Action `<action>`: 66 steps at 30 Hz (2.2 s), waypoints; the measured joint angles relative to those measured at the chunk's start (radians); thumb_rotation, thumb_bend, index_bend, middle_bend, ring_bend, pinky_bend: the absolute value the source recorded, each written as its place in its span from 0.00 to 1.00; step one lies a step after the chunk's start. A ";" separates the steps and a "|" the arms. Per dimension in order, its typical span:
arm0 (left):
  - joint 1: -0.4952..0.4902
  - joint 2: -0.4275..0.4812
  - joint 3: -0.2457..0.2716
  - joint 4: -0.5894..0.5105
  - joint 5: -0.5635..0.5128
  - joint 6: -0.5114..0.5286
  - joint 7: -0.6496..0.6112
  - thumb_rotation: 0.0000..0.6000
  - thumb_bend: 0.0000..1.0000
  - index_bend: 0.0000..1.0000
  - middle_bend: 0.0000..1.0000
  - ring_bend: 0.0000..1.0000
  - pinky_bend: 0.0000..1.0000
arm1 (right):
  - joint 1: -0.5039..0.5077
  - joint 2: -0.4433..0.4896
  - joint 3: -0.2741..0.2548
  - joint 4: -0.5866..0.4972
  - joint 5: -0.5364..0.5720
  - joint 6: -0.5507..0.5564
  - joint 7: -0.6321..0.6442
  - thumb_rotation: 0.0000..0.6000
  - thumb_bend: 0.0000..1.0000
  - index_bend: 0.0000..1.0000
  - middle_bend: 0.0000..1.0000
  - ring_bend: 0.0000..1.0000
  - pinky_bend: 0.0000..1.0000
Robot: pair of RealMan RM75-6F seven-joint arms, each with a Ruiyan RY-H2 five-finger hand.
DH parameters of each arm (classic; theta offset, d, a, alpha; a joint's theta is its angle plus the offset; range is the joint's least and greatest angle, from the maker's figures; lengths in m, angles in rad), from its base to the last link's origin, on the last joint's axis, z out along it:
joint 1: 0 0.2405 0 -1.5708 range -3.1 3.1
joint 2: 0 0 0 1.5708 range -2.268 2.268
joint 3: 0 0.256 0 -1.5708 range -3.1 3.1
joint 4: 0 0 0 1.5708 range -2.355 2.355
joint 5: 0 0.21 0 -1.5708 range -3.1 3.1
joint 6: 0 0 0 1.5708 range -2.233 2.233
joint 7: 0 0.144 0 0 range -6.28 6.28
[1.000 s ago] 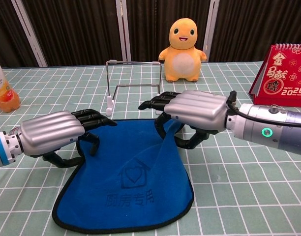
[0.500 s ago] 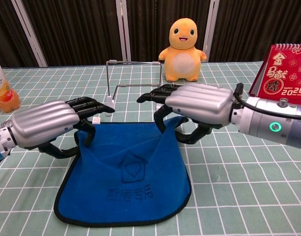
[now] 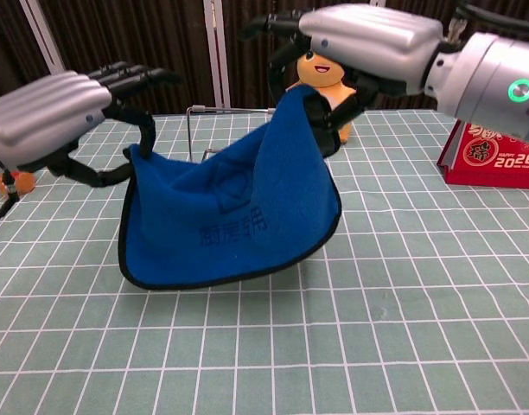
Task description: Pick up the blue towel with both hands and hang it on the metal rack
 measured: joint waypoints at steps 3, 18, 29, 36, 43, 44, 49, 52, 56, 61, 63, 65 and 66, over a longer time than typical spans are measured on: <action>-0.016 0.042 -0.059 -0.075 -0.044 -0.015 0.033 1.00 0.48 0.71 0.00 0.00 0.00 | 0.014 0.023 0.049 -0.021 0.049 -0.011 -0.007 1.00 0.58 0.66 0.05 0.00 0.00; -0.130 0.148 -0.263 -0.172 -0.210 -0.138 0.164 1.00 0.48 0.72 0.00 0.00 0.00 | 0.124 0.032 0.209 0.049 0.253 -0.126 -0.032 1.00 0.58 0.66 0.05 0.00 0.00; -0.224 0.124 -0.329 -0.074 -0.309 -0.243 0.175 1.00 0.48 0.72 0.00 0.00 0.00 | 0.222 -0.042 0.245 0.264 0.315 -0.218 0.045 1.00 0.58 0.66 0.06 0.00 0.00; -0.250 0.062 -0.322 0.015 -0.359 -0.295 0.153 1.00 0.48 0.72 0.00 0.00 0.00 | 0.256 -0.108 0.224 0.422 0.320 -0.263 0.134 1.00 0.58 0.66 0.06 0.00 0.00; -0.264 -0.013 -0.294 0.130 -0.380 -0.331 0.086 1.00 0.48 0.72 0.00 0.00 0.00 | 0.273 -0.192 0.171 0.593 0.300 -0.305 0.252 1.00 0.58 0.66 0.06 0.00 0.00; -0.265 -0.021 -0.287 0.143 -0.380 -0.335 0.078 1.00 0.48 0.72 0.00 0.00 0.00 | 0.274 -0.202 0.163 0.610 0.294 -0.308 0.268 1.00 0.58 0.66 0.06 0.00 0.00; -0.266 -0.047 -0.268 0.185 -0.379 -0.341 0.056 1.00 0.48 0.72 0.00 0.00 0.00 | 0.276 -0.243 0.125 0.683 0.265 -0.315 0.328 1.00 0.58 0.66 0.06 0.00 0.00; -0.264 -0.061 -0.258 0.212 -0.379 -0.344 0.042 1.00 0.48 0.72 0.00 0.00 0.00 | 0.272 -0.263 0.105 0.719 0.253 -0.317 0.355 1.00 0.58 0.66 0.06 0.00 0.00; -0.259 -0.078 -0.242 0.244 -0.379 -0.349 0.025 1.00 0.48 0.72 0.00 0.00 0.00 | 0.268 -0.287 0.087 0.759 0.242 -0.320 0.383 1.00 0.58 0.66 0.06 0.00 0.00; -0.251 -0.093 -0.227 0.275 -0.382 -0.361 0.007 1.00 0.48 0.72 0.00 0.00 0.00 | 0.266 -0.310 0.068 0.795 0.229 -0.323 0.400 1.00 0.57 0.66 0.06 0.00 0.00; -0.249 -0.099 -0.222 0.288 -0.382 -0.364 -0.003 1.00 0.48 0.72 0.00 0.00 0.00 | 0.266 -0.317 0.063 0.807 0.224 -0.322 0.407 1.00 0.57 0.66 0.06 0.00 0.00; -0.247 -0.107 -0.217 0.303 -0.382 -0.367 -0.011 1.00 0.48 0.72 0.00 0.00 0.00 | 0.265 -0.322 0.058 0.817 0.221 -0.323 0.413 1.00 0.57 0.66 0.06 0.00 0.00; -0.246 -0.110 -0.216 0.309 -0.382 -0.369 -0.016 1.00 0.48 0.72 0.00 0.00 0.00 | 0.264 -0.325 0.055 0.823 0.220 -0.323 0.417 1.00 0.57 0.66 0.06 0.00 0.00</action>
